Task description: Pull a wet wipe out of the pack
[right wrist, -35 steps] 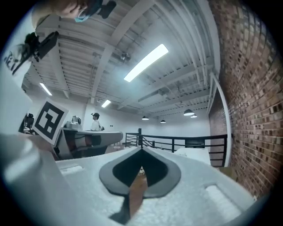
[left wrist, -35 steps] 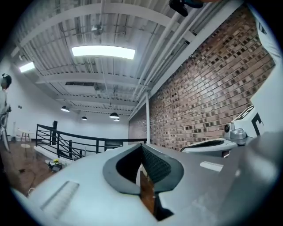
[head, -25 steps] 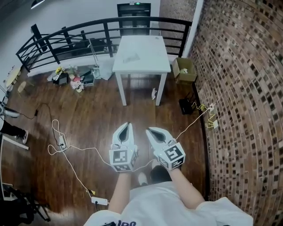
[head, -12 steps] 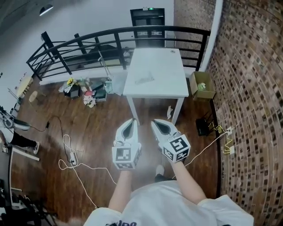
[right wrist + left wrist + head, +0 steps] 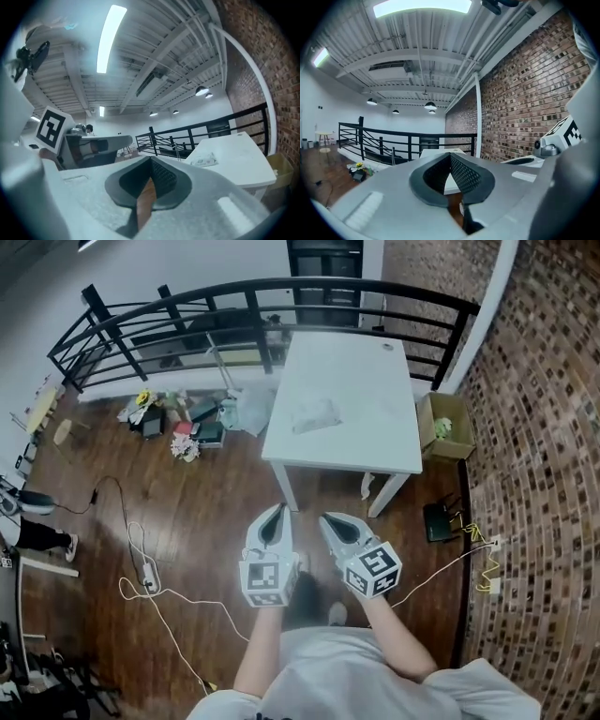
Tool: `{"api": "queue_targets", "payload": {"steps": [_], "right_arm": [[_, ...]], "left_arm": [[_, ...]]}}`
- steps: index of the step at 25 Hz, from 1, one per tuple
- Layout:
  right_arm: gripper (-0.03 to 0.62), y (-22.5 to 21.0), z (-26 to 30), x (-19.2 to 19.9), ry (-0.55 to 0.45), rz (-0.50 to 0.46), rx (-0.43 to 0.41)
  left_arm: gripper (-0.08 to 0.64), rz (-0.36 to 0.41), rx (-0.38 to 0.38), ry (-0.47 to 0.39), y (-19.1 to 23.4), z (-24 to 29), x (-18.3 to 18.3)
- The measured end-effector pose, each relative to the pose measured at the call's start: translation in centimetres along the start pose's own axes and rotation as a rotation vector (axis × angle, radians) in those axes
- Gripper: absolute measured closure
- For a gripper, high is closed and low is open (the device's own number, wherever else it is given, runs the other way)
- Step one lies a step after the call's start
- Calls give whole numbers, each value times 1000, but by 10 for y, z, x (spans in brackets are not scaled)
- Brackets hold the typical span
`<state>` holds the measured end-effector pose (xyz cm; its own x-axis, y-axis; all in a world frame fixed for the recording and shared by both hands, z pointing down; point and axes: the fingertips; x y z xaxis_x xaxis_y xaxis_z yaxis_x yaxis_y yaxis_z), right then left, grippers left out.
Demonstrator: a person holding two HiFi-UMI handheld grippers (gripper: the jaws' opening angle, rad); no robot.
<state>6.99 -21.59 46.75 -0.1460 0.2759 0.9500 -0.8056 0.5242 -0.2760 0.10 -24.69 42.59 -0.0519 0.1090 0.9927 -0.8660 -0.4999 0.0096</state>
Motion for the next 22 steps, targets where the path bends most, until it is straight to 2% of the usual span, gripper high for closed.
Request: {"api": "queue_targets", "payload": {"steps": [3,5,9,13,18,20,22], "right_arm": [[603,-33,51,-4,21,3,-3],[603,-64,84,-20,20,0,13],[603,-125,138,-64,-21,-29,84],[601,-191,175,-82,-25,-44,151],[601,-284,154,-82,115,-143,223],[601,-321,156,-91,198,-210,222],[601,-352,166,-106,295,-322,186]], "left_arm": [[543,-13,22,-7,30,64,2],[543,-4,47,-8,48,106,-2],[543,-4,123,-27,81,177,-24],[545,38,168,-65,108,242,-38],[545,26,241,-13,101,281,-10],[544,17,255,-1,106,299,-4],[543,7,270,5,110,318,2]]}}
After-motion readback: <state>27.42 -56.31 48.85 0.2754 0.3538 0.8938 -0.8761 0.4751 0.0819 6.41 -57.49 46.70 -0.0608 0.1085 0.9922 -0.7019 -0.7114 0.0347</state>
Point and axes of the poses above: the fingertips, and each gripper's own axes: z forward along the fingers, y to its left, x out of its underside, and after that the axes turned 2 degrees about z, right-handed
